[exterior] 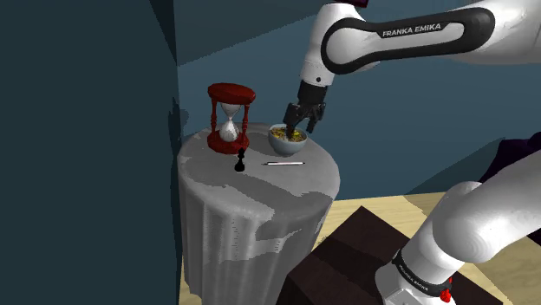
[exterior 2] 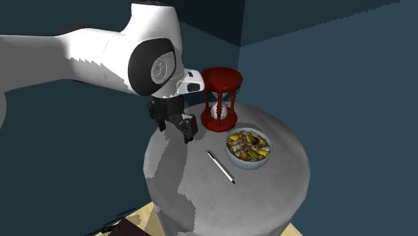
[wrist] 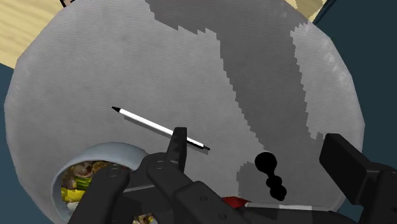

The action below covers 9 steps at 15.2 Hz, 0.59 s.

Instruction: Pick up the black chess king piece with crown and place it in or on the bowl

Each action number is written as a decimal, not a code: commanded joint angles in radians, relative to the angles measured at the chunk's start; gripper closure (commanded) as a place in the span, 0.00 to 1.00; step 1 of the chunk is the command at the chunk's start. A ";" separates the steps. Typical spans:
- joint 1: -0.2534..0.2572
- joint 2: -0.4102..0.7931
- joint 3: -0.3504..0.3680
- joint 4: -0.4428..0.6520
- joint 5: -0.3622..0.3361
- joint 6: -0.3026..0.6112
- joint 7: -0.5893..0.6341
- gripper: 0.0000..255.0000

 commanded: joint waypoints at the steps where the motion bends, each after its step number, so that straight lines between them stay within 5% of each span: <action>1: -0.001 0.065 0.019 0.029 -0.011 0.042 0.035 0.00; 9: 0.010 0.367 0.077 0.222 -0.103 0.160 0.197 0.00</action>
